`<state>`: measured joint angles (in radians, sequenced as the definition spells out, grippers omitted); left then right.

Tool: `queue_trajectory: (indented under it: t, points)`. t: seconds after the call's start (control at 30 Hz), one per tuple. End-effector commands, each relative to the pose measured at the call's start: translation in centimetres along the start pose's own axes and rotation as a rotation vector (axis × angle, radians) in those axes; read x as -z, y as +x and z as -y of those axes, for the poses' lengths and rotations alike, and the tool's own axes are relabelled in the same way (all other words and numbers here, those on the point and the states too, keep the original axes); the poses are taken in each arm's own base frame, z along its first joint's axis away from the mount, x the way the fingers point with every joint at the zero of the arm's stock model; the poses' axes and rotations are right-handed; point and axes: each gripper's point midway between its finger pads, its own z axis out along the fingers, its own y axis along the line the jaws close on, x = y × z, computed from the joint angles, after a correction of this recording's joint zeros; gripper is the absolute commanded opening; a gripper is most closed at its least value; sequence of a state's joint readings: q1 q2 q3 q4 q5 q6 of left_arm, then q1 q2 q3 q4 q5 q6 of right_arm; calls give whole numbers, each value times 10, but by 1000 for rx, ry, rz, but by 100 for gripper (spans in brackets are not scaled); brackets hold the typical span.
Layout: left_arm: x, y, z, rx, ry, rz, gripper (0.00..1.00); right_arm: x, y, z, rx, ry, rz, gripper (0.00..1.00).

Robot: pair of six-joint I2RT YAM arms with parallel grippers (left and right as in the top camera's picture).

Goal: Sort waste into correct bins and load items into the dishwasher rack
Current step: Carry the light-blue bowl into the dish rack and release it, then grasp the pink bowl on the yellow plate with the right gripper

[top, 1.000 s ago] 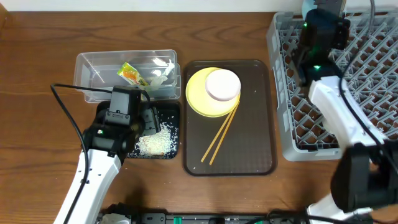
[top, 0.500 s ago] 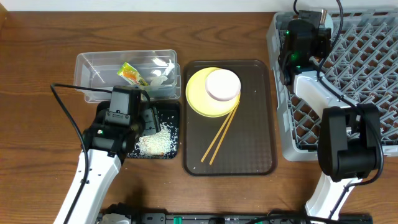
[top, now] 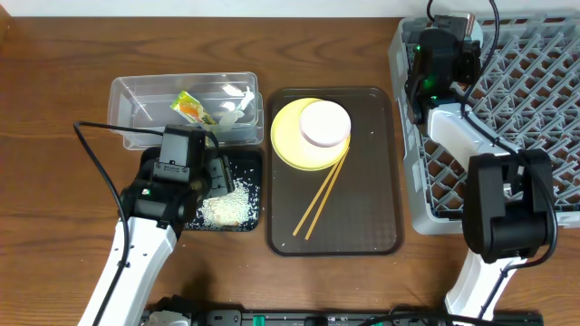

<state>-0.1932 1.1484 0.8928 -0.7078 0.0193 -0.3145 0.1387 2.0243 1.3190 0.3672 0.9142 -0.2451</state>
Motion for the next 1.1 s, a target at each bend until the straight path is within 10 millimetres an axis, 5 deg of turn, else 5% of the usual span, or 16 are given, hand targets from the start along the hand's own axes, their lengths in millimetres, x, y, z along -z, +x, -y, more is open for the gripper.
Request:
queue_trajectory:
  t: [0.0,0.3,0.63,0.83,1.0,1.07]
  points:
    - [2,-4,-1,8,-7,10,69,-5,11,-9,-6,-2,-14,2]
    - [2,-4,-1,8,-7,10,69,9,13,-28,36,-42,-18,1]
    - [2,-4,-1,8,-7,10,69,38,39,-48,112,-135,-127,1]
    - [2,-4,-1,7,-7,10,70,70,45,-55,115,-376,-235,26]
    - [2,-4,-1,7,-7,10,70,116,36,-56,66,-612,-308,52]
    - [2,-4,-1,7,-7,10,70,140,26,-65,35,-754,-307,55]
